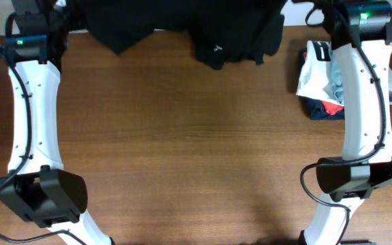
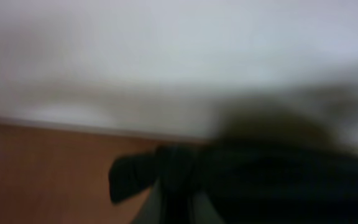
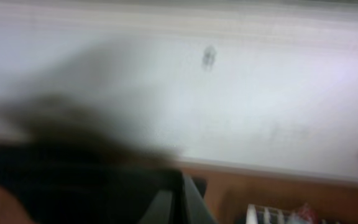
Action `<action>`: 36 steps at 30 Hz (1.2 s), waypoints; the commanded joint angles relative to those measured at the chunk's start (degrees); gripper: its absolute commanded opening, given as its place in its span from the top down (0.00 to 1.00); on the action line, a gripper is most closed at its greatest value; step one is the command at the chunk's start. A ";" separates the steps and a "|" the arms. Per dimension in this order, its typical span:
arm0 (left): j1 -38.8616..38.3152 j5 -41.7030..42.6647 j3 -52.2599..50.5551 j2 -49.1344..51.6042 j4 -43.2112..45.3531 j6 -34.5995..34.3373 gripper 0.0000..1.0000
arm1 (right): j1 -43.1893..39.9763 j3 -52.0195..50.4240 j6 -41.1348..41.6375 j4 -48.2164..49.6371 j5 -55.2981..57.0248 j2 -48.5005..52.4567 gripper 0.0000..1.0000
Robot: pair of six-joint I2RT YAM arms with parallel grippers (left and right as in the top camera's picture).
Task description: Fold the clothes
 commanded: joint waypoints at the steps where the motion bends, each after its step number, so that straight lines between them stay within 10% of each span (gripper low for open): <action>1: 3.72 -6.80 0.42 -0.11 -7.17 0.87 1.00 | -2.27 -1.22 0.87 -6.21 0.17 -1.29 0.96; 22: 6.67 -6.56 0.42 -0.11 -44.11 0.87 1.00 | -2.34 -4.46 0.85 -41.81 -3.17 -1.29 0.96; 36: 6.56 -7.06 0.39 -0.26 -57.20 0.92 0.99 | -2.32 -12.35 1.75 -46.62 -3.67 -7.63 0.96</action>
